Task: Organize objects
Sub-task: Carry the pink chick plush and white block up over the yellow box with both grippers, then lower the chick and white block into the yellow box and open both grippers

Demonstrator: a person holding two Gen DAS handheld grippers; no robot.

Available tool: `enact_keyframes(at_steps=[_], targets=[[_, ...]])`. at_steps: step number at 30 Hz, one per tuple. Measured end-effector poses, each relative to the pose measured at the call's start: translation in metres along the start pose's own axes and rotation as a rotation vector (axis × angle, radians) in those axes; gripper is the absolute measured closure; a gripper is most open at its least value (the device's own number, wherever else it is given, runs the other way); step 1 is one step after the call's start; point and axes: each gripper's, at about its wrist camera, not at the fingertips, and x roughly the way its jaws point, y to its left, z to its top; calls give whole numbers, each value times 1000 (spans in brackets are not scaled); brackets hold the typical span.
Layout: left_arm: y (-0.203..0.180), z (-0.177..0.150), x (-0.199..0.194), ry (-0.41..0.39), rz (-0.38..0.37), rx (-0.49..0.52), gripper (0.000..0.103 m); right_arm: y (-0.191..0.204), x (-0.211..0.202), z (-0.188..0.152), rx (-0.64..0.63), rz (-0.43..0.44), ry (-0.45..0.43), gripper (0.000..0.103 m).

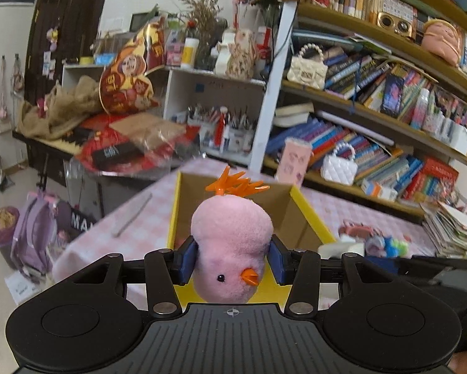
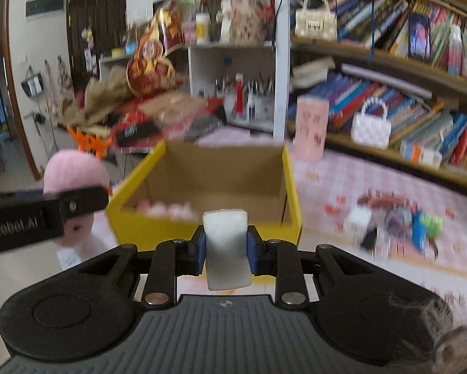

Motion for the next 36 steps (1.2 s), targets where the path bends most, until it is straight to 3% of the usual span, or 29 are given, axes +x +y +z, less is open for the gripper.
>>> enact_keyframes(at_steps=[7,22,30,36], targets=[[-4,16,52,19,35,-15,57,-17,47,36,-43,29,-17,78],[-6,29,169,235,83,-5,57,-27,177,31,-213,99,220,78],[-9,28,205,321,78,33,57,-19,201,29,-325,142,280,78],[-7,21,222,380,73,35,57,-19,210,30,-338,154,313,78]])
